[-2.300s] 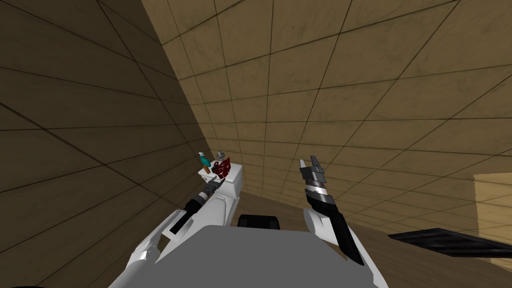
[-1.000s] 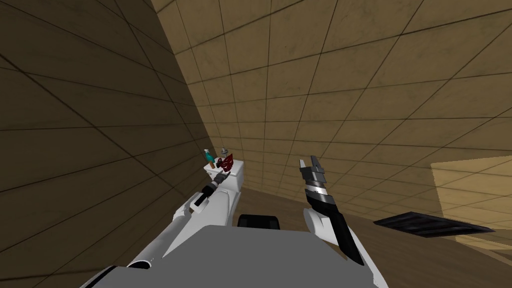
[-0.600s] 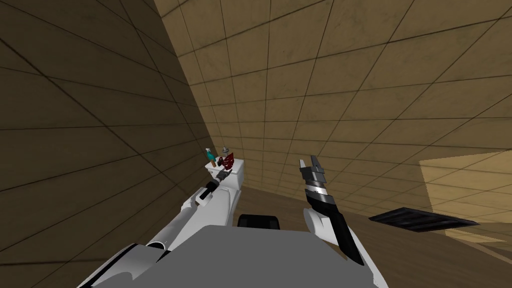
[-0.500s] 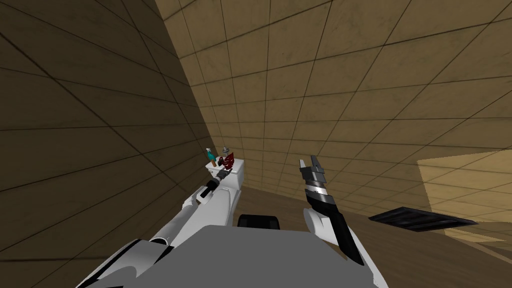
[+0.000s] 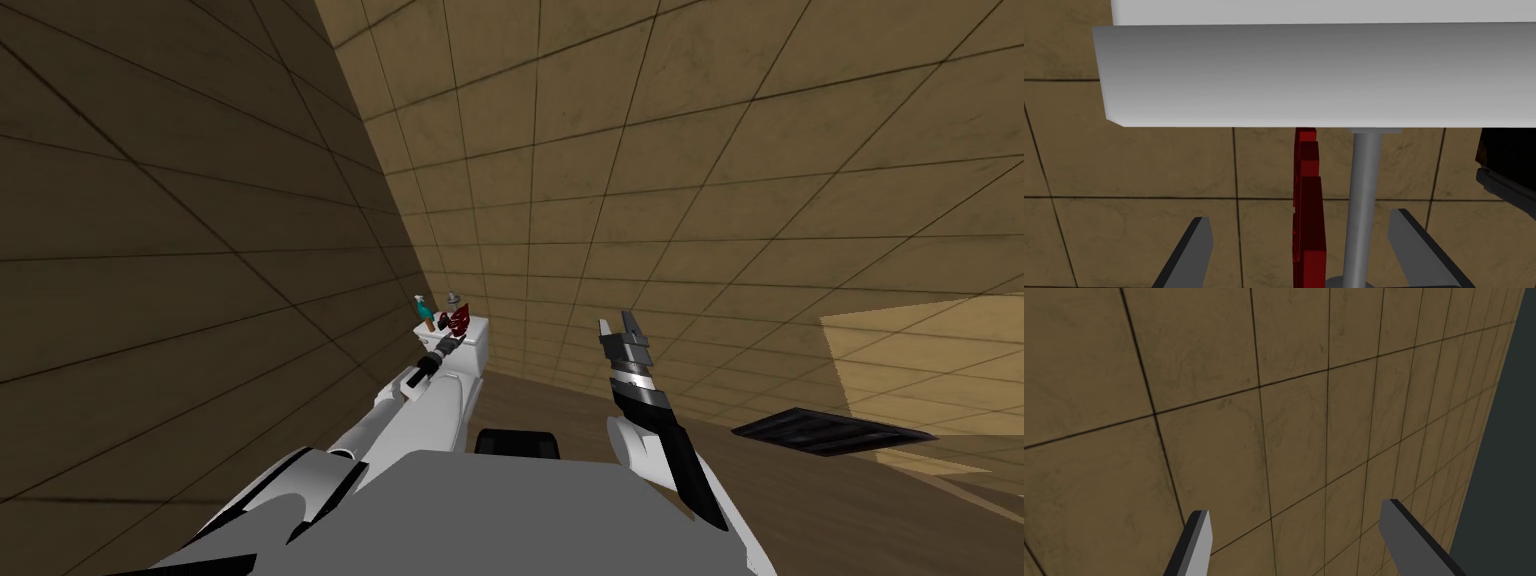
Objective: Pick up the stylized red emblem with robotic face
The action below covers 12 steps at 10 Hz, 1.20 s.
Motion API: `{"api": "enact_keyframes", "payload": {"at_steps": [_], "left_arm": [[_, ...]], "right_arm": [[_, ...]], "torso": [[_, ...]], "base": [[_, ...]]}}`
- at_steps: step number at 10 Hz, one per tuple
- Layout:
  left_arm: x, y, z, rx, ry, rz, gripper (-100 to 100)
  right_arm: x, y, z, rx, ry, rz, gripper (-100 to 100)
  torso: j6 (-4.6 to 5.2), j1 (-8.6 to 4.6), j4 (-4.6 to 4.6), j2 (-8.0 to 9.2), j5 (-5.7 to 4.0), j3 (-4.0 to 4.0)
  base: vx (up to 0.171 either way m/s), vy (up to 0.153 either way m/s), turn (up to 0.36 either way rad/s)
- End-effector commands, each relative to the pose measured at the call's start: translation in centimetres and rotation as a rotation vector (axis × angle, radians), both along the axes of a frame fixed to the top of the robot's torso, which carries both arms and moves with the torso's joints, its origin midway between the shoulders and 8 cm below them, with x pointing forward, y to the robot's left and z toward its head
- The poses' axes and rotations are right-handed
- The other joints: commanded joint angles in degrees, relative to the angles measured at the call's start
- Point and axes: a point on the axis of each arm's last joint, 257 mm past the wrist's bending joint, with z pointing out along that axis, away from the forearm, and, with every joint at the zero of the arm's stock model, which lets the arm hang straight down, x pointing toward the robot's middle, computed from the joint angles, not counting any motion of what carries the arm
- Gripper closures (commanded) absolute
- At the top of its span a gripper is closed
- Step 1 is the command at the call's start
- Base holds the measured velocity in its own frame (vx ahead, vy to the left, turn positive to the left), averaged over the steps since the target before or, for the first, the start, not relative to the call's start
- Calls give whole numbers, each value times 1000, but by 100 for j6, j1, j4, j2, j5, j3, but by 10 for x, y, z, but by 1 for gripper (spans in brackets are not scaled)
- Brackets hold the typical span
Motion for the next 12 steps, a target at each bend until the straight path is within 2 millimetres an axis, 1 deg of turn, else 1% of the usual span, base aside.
{"api": "enact_keyframes", "payload": {"at_steps": [1, 3, 4, 5, 6, 7, 8, 9, 10, 11, 12], "left_arm": [[12, -6, 3, 5, -3, -9, -100], [25, -3, 11, 9, -11, -1, -100], [33, -9, 13, 16, -13, -10, -100], [41, -5, 17, 19, -12, 1, -100], [43, 1, 13, 22, 1, 15, -100], [53, -4, 20, 32, -7, 5, -100], [60, -6, 28, 33, -18, 5, -100], [63, 2, 24, 36, -3, 23, -100], [62, -2, 26, 34, -9, 14, -100], [62, -1, 25, 35, -8, 16, 100], [62, -1, 25, 35, -8, 15, 100]], "right_arm": [[0, 0, 0, 0, 0, 0, 0], [0, 0, 0, 0, 0, 0, 0], [0, 0, 0, 0, 0, 0, 0], [0, 0, 0, 0, 0, 0, 0], [0, 0, 0, 0, 0, 0, 0], [0, 0, 0, 0, 0, 0, 0], [0, 0, 0, 0, 0, 0, 0], [0, 0, 0, 0, 0, 0, 0], [0, 0, 0, 0, 0, 0, 0], [0, 0, 0, 0, 0, 0, 0], [0, 0, 0, 0, 0, 0, 0]], "torso": [[0, 0, 0, 0, 0, 0], [0, -1, 2, 10, -1, 5], [0, 1, 0, -2, 0, -1], [0, 5, 0, 6, 1, 2], [0, 3, 2, 7, 1, 4], [-1, 0, 0, -2, 0, -1], [0, -5, 0, 6, -1, 3], [0, -2, 2, 10, -1, 5], [-1, 2, 0, 0, 0, 0], [-2, 1, -3, -10, 1, -6], [-2, 0, -4, -15, 0, -9]], "base": [[-79, -10, -11], [-60, 4, -5], [-76, 18, -10], [-80, 10, -14], [-36, -1, -4], [-74, -11, -10], [-88, 2, -8], [-41, 10, -7], [-10, 4, -1], [0, 0, 0], [0, 3, 10]]}}
